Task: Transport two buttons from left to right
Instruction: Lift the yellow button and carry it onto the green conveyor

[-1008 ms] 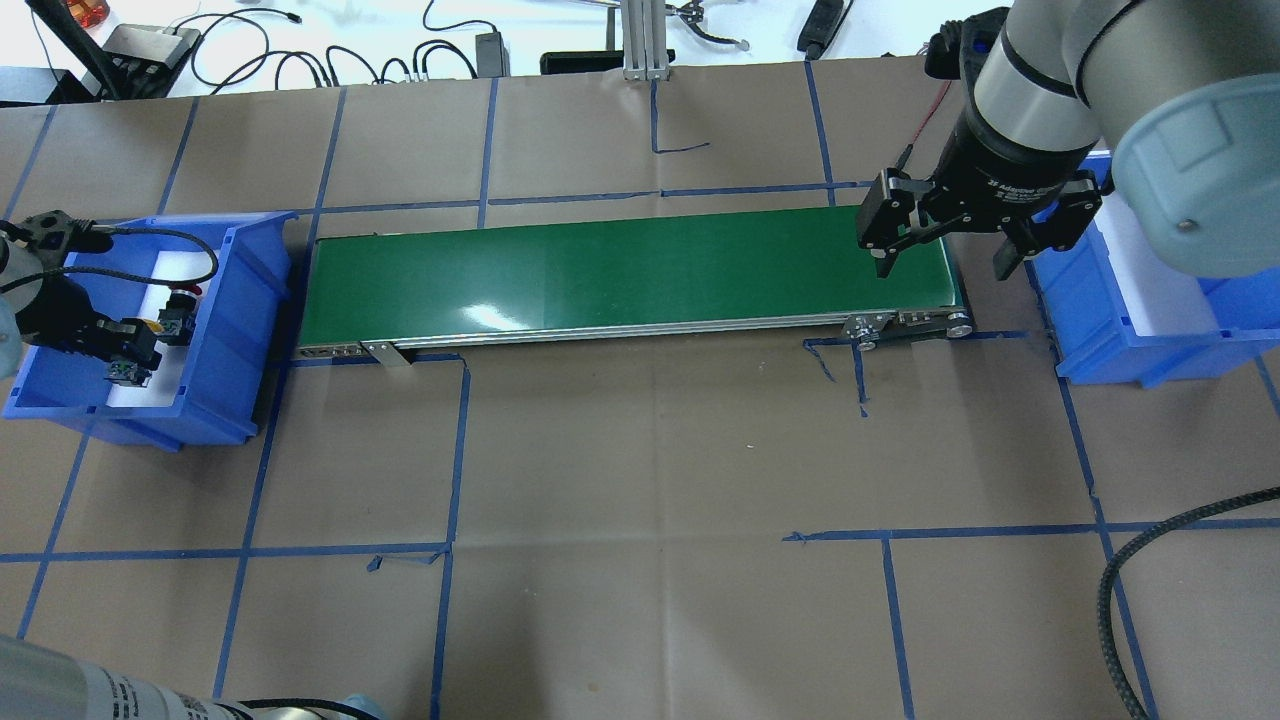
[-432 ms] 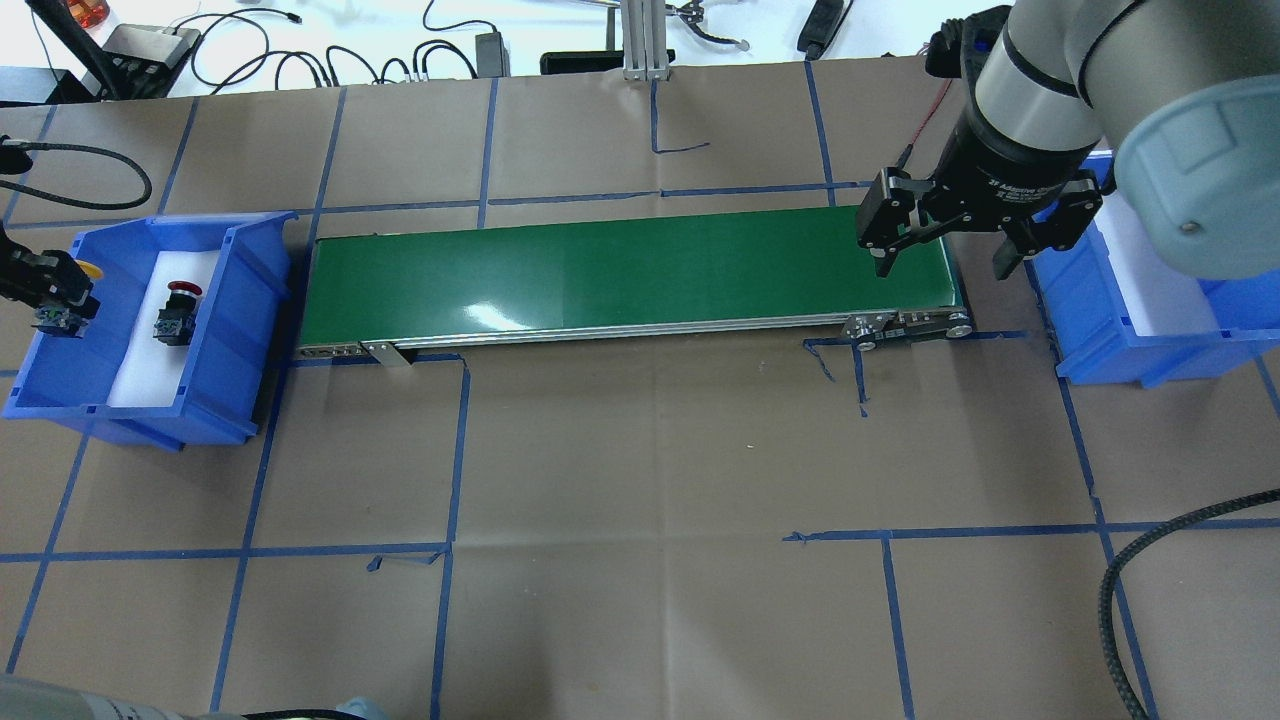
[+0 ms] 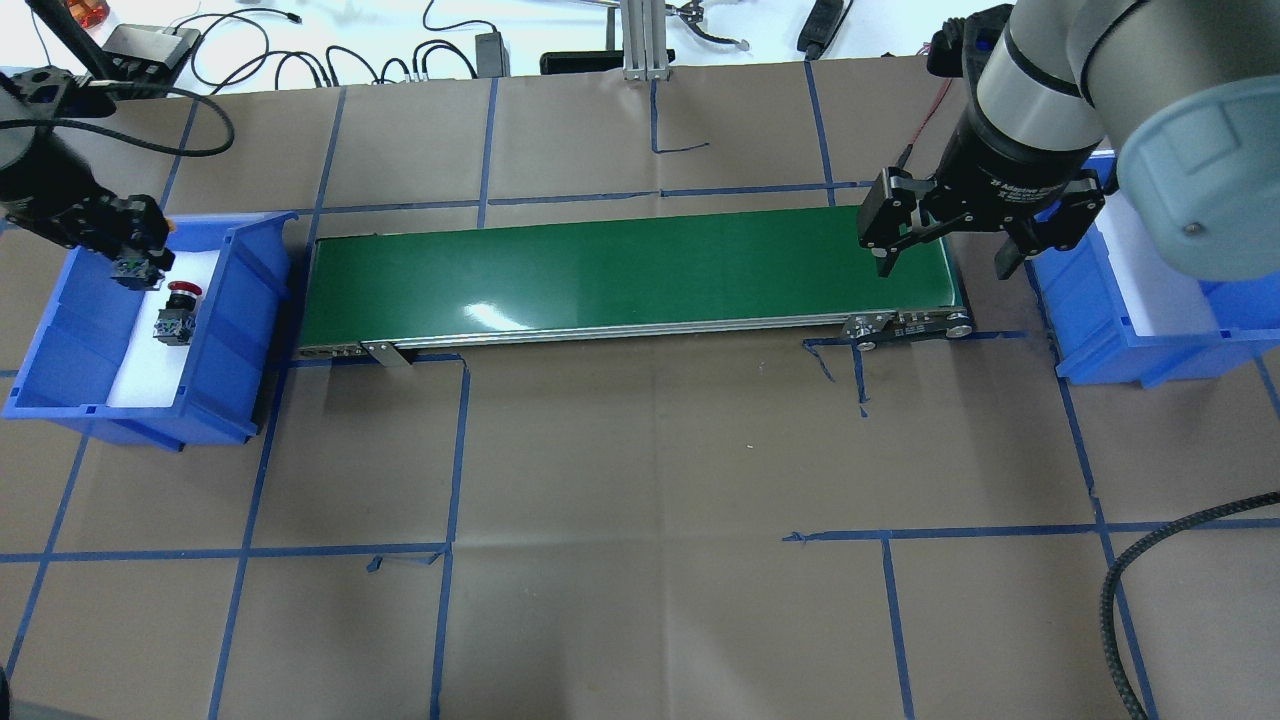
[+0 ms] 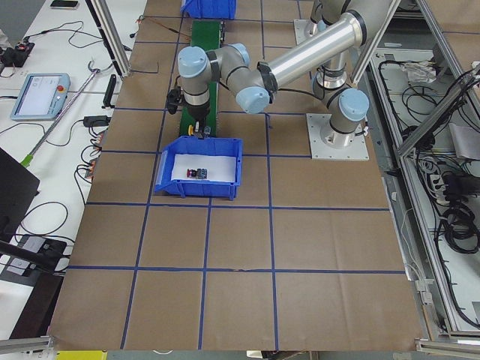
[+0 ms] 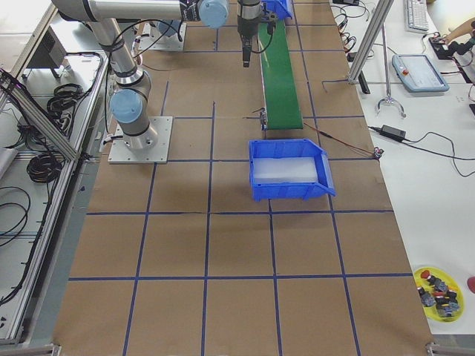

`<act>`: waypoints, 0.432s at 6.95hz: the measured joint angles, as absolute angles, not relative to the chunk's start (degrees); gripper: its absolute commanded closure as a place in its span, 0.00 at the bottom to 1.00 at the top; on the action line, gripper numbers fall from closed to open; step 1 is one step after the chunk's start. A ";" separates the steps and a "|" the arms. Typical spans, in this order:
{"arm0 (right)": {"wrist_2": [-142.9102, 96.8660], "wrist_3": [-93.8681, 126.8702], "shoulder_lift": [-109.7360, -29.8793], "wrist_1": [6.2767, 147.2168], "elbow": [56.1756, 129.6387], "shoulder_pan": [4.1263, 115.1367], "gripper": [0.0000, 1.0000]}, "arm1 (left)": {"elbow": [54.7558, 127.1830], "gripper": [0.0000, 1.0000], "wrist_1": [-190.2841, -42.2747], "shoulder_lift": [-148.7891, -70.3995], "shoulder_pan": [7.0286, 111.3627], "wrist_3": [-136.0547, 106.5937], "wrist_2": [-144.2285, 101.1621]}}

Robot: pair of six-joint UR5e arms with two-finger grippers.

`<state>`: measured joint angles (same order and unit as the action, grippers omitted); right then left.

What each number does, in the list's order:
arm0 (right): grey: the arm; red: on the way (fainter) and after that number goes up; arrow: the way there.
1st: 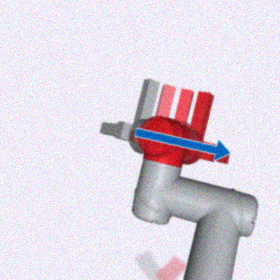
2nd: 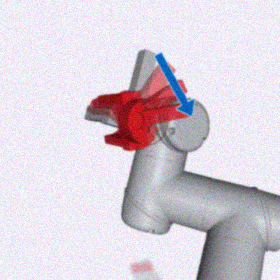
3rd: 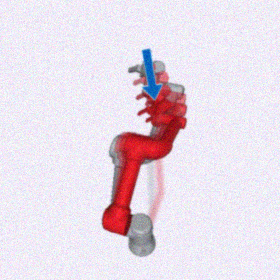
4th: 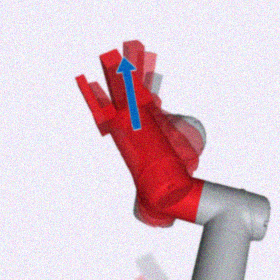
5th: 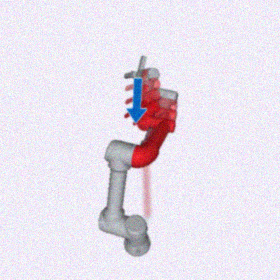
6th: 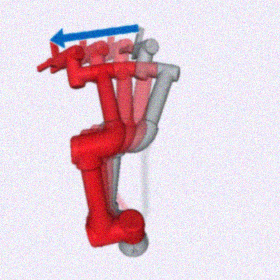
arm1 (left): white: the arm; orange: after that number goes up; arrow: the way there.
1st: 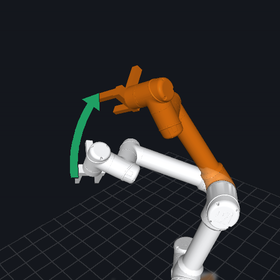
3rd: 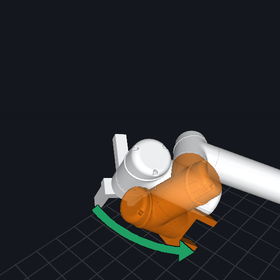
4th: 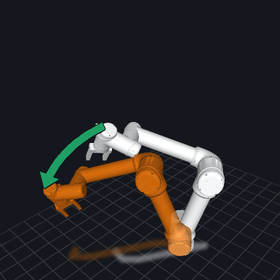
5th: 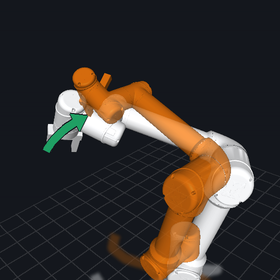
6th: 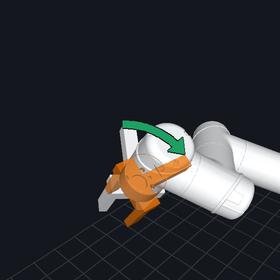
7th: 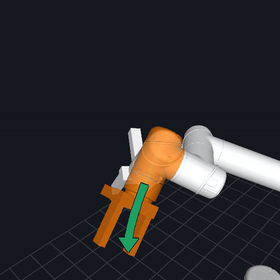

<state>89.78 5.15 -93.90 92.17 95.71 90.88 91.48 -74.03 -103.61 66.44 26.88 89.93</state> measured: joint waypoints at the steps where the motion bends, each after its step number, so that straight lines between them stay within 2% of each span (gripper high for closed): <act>1: 89.74 5.15 -93.91 92.27 95.70 90.88 0.00 | 91.51 0.89 -73.99 -103.68 70.38 21.88 89.99; 3: 89.74 5.15 -93.70 92.43 95.69 90.88 0.00 | 92.44 0.89 -72.91 -104.88 78.22 10.88 89.86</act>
<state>89.74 5.15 -93.70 92.43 95.69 90.88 92.44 -72.91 -104.88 78.22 10.88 89.86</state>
